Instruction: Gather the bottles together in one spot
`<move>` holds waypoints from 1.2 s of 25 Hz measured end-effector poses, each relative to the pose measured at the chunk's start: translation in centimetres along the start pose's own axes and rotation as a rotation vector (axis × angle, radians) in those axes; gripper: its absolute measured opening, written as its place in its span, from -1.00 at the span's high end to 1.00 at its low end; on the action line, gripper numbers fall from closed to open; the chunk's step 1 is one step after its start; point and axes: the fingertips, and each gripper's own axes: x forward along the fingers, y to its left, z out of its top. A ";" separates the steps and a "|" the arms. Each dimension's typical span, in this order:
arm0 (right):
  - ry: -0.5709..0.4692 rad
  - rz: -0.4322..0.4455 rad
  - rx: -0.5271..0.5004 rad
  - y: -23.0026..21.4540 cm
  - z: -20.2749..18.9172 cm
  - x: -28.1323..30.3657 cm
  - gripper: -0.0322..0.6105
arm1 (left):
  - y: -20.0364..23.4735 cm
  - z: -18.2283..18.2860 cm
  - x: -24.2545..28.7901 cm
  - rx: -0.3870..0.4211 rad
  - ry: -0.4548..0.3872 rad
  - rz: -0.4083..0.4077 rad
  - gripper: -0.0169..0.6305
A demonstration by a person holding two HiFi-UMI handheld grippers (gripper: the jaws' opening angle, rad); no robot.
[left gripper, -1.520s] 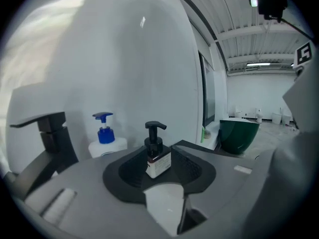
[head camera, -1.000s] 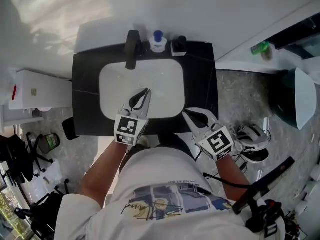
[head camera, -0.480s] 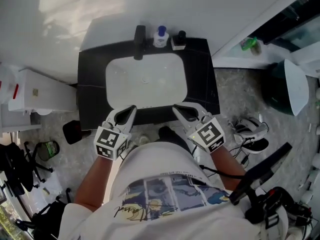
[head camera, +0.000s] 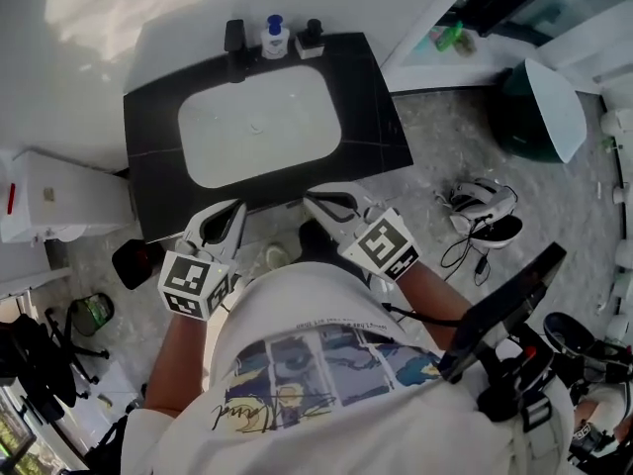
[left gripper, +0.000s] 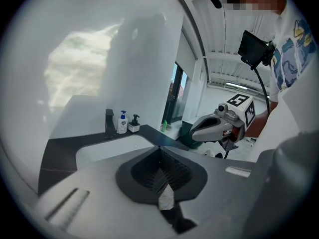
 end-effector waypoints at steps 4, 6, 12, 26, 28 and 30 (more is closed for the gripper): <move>-0.002 -0.005 -0.007 1.6 -0.1 -0.8 0.89 | -0.8 -0.5 -0.9 0.001 -0.002 -0.001 0.94; -0.005 -0.012 -0.012 2.1 0.1 -1.1 0.89 | -1.1 -0.8 -1.3 0.009 0.009 -0.004 0.94; -0.012 -0.025 -0.018 3.3 0.1 -1.4 0.89 | -1.4 -1.9 -1.8 0.070 0.048 -0.007 0.94; 0.005 -0.028 -0.053 3.9 0.4 -1.3 0.89 | -1.7 -2.1 -1.8 0.079 0.056 -0.017 0.94; 0.010 -0.025 -0.059 3.8 0.5 -1.1 0.89 | -1.5 -2.2 -1.7 0.079 0.060 -0.018 0.94; 0.013 -0.023 -0.065 3.8 0.5 -0.9 0.89 | -1.3 -2.1 -1.6 0.081 0.048 -0.013 0.94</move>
